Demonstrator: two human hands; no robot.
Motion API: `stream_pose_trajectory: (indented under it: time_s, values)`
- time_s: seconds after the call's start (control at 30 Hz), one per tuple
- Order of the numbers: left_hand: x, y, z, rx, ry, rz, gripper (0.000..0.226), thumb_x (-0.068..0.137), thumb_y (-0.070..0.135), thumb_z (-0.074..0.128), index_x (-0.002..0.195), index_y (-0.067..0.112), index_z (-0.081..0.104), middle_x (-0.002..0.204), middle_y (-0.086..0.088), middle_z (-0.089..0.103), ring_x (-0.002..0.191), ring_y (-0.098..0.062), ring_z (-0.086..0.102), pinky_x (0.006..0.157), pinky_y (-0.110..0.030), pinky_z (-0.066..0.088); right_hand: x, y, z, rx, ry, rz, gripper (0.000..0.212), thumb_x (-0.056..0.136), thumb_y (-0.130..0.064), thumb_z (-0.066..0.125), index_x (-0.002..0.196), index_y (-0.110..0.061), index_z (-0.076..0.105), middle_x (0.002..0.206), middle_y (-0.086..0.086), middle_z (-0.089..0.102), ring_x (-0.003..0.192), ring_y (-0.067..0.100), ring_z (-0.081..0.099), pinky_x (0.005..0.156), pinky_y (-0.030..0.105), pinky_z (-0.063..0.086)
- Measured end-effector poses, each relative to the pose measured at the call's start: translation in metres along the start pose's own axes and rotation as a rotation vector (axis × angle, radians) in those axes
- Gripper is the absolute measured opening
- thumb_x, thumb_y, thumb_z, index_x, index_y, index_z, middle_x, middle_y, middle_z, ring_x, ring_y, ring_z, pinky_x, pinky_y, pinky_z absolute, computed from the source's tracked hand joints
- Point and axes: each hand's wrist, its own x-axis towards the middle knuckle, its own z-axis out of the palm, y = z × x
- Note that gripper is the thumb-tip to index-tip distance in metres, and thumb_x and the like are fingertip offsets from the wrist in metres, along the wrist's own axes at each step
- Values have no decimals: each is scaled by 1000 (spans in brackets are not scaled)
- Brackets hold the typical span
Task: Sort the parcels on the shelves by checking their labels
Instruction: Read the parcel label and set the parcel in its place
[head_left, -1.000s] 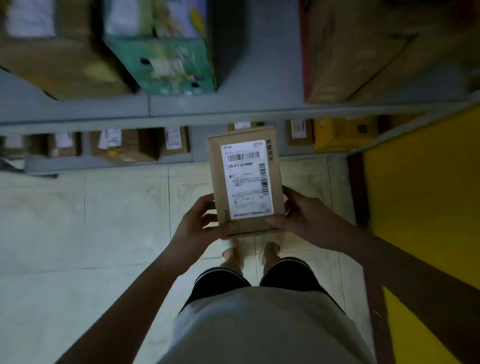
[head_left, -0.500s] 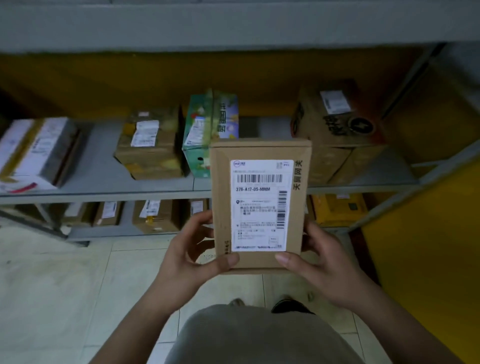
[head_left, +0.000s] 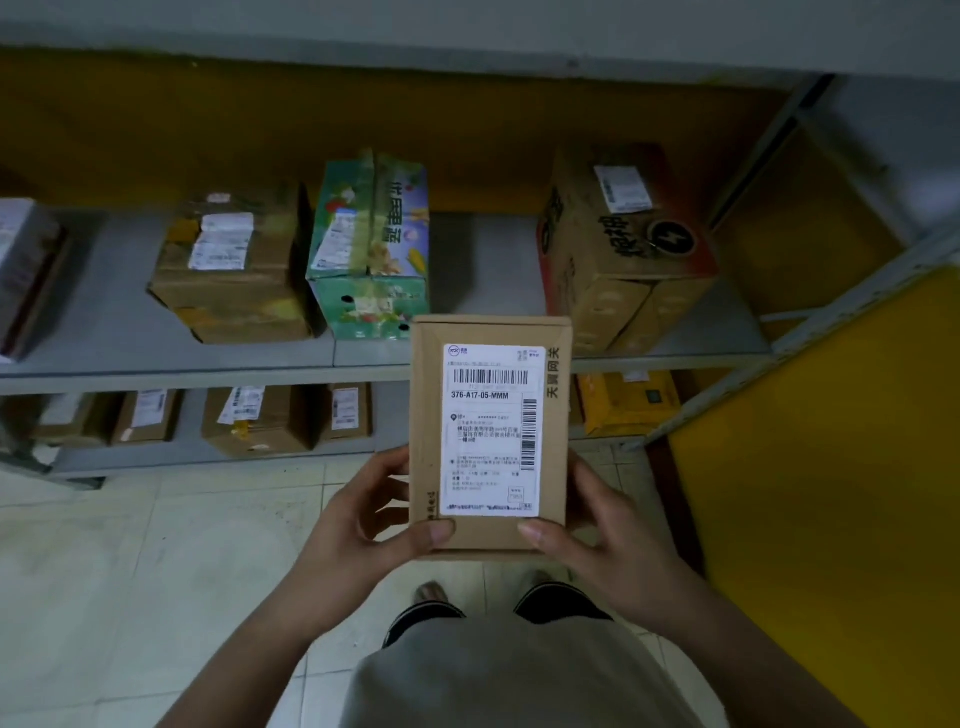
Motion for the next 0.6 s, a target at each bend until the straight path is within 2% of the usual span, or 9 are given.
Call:
stream_pose_trajectory:
  time_s: [0.1, 0.17, 0.23, 0.3, 0.4, 0.47, 0.53, 0.6]
  values:
    - [8, -9, 19, 1, -3, -91, 75, 69, 48, 82, 138, 32, 57, 125, 3, 71, 113, -20, 69, 92, -40, 59, 1, 20, -6, 45, -4, 101, 83, 85, -68, 60, 154, -51, 17, 129, -18, 63, 115, 1, 62, 100, 37, 53]
    - [14, -15, 35, 0, 5, -160, 72, 69, 55, 77, 135, 34, 59, 123, 10, 72, 110, -15, 71, 94, -37, 58, 6, 34, -10, 131, 31, 203, 81, 85, -70, 59, 153, -47, 23, 120, -21, 67, 107, -1, 66, 99, 36, 53]
    - [22, -26, 51, -26, 15, -257, 69, 69, 61, 73, 131, 35, 63, 122, 13, 73, 108, -11, 72, 97, -39, 56, 14, 53, -11, 247, 79, 340, 74, 86, -63, 63, 151, -36, 37, 109, -12, 72, 96, 7, 72, 89, 33, 57]
    - [31, -41, 69, -67, 44, -366, 68, 69, 63, 71, 129, 32, 67, 120, 8, 75, 107, -13, 72, 98, -42, 57, 23, 80, -11, 384, 76, 492, 66, 89, -55, 65, 145, -25, 48, 109, 2, 73, 92, 20, 75, 79, 35, 59]
    - [47, -77, 100, -103, 106, -540, 47, 83, 51, 74, 122, 25, 72, 112, 2, 78, 104, -16, 74, 95, -38, 57, 33, 126, -11, 534, -13, 754, 42, 99, -39, 58, 132, -13, 58, 113, 14, 70, 97, 31, 72, 81, 41, 58]
    - [60, -110, 126, -140, 163, -629, 27, 91, 38, 71, 113, 21, 77, 106, -1, 79, 101, -18, 75, 94, -38, 56, 40, 164, -11, 600, -26, 906, 33, 102, -32, 55, 123, -9, 61, 111, 15, 69, 92, 29, 69, 74, 34, 56]
    - [75, -152, 160, -162, 243, -740, 24, 91, 36, 73, 107, 18, 79, 101, -3, 80, 96, -21, 75, 90, -37, 57, 45, 211, -11, 580, -7, 1015, 32, 101, -33, 56, 117, -7, 66, 108, 16, 72, 83, 23, 68, 70, 30, 56]
    - [93, -195, 193, -171, 303, -825, 30, 92, 41, 70, 110, 18, 78, 100, -6, 78, 90, -20, 71, 81, -33, 55, 51, 259, -13, 536, 10, 1088, 32, 99, -37, 59, 111, -9, 70, 99, 15, 75, 80, 23, 69, 77, 34, 58]
